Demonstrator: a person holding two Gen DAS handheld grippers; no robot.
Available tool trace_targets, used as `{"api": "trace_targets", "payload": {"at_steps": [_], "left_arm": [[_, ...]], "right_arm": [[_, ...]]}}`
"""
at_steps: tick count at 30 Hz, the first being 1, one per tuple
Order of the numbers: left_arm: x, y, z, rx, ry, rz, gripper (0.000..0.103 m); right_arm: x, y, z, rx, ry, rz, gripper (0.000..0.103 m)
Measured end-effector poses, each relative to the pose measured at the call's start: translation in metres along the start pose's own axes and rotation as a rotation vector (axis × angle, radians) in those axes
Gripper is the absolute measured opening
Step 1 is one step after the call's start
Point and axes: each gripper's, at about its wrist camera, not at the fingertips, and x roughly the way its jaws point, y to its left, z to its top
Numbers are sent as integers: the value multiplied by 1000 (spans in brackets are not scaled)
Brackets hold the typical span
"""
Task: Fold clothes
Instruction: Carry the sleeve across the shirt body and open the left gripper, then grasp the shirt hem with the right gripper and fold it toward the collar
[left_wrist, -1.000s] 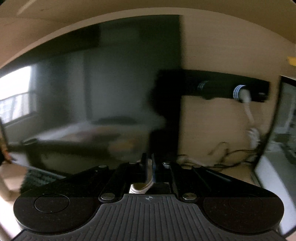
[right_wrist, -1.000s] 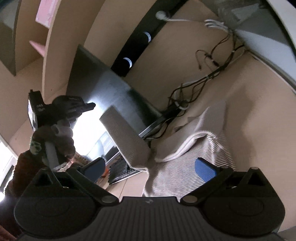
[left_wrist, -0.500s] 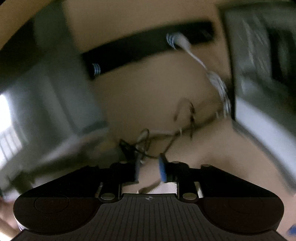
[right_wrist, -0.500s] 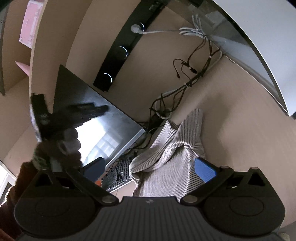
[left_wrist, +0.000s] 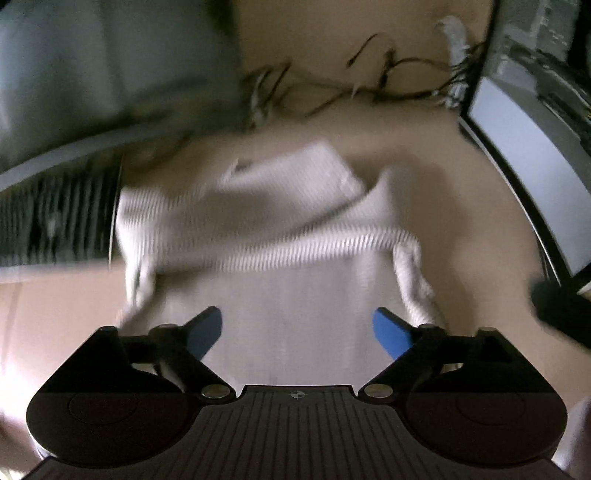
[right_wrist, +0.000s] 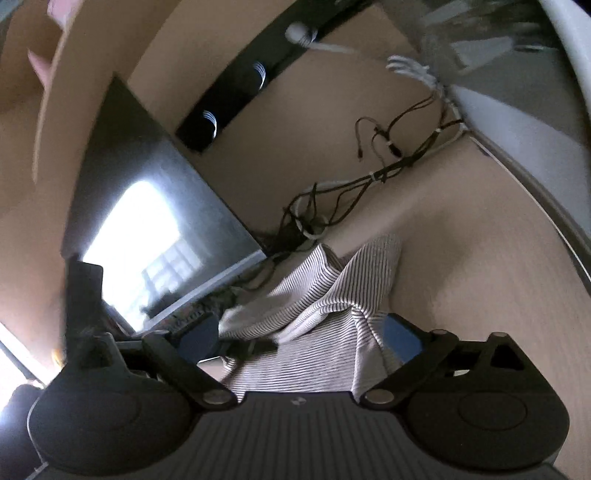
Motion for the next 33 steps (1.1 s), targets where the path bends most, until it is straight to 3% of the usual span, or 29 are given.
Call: {"api": "trace_targets", "payload": {"at_steps": [2,4,11,19,21,22,24,28,33], "left_arm": [[-2,13,-9,-68,47,-33,94],[-8,24,-17,-134,84,-62,94],[-33,38,-43,-108,38,-123,94],[-36,76,-59,-105,70,-117,95],[-37,91,-62,-125,70,-118,95],[-37,99,-63,-135,74,-121,95],[-36,111,-65,-147,85,-129,95],[-39,125,-61,-123,84,-162,96],[-45,128,-60,-47,72,-207,96]], "right_arm": [[22,6,6,-74,36,-44,63],[47,12,12,-143,77,-124,45],[125,34,36,-291,146,-190,42],[215,34,50,-351,210,-312,47],[232,28,48,-309,245,-331,35],[234,27,47,-278,252,-322,19],[226,36,47,-248,226,-317,15],[203,66,55,-265,142,-309,13],[164,95,68,-323,25,-358,13]]}}
